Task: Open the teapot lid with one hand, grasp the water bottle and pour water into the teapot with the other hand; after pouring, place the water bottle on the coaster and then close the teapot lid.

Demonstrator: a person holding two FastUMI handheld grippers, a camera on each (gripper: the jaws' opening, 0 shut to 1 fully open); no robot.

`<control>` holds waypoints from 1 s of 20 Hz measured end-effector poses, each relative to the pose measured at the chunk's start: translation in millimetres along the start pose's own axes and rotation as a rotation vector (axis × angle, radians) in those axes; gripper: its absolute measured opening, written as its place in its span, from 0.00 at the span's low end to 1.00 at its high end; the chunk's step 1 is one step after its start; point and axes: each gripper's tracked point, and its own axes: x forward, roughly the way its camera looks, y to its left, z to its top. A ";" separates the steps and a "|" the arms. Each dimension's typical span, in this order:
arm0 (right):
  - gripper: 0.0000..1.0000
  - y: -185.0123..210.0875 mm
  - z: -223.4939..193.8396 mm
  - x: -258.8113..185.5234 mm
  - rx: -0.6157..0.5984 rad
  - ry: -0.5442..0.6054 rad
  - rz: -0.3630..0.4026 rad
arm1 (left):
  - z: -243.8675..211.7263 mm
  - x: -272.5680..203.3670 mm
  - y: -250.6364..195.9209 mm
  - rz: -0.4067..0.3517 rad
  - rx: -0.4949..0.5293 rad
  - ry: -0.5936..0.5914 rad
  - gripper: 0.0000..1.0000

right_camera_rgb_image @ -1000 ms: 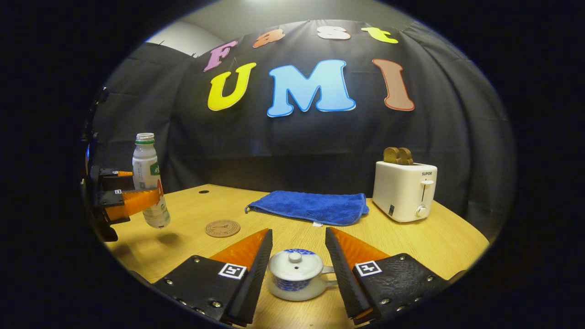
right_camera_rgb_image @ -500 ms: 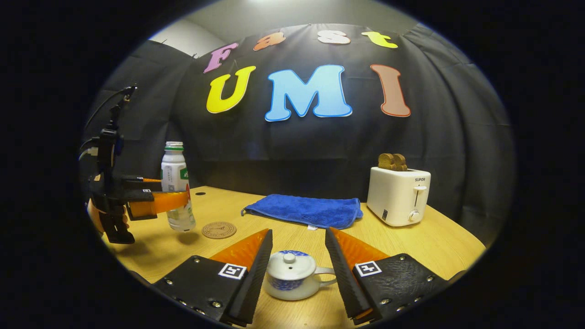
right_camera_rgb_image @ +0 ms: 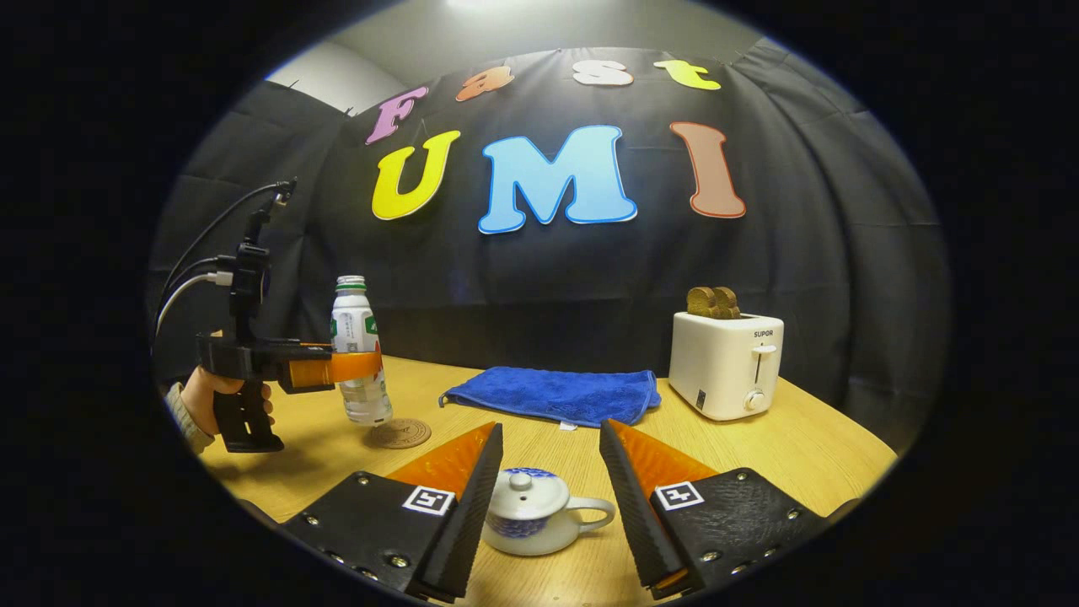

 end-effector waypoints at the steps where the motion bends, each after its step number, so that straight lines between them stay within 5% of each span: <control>1: 0.72 -0.7 0.5 -0.4 0.006 -0.001 -0.001 | -2.4 3.8 1.1 0.005 0.006 0.001 0.89; 2: 0.72 -1.7 0.5 -0.1 0.012 -0.001 -0.003 | -3.3 7.3 1.7 0.007 0.010 0.005 0.84; 7: 0.72 -5.7 -1.1 -0.1 0.025 0.005 -0.014 | -21.6 23.6 -6.1 -0.005 -0.025 0.026 0.90; 20: 0.72 -7.5 -6.4 1.4 0.029 0.020 -0.018 | -39.8 35.7 -4.8 0.001 -0.032 0.034 0.87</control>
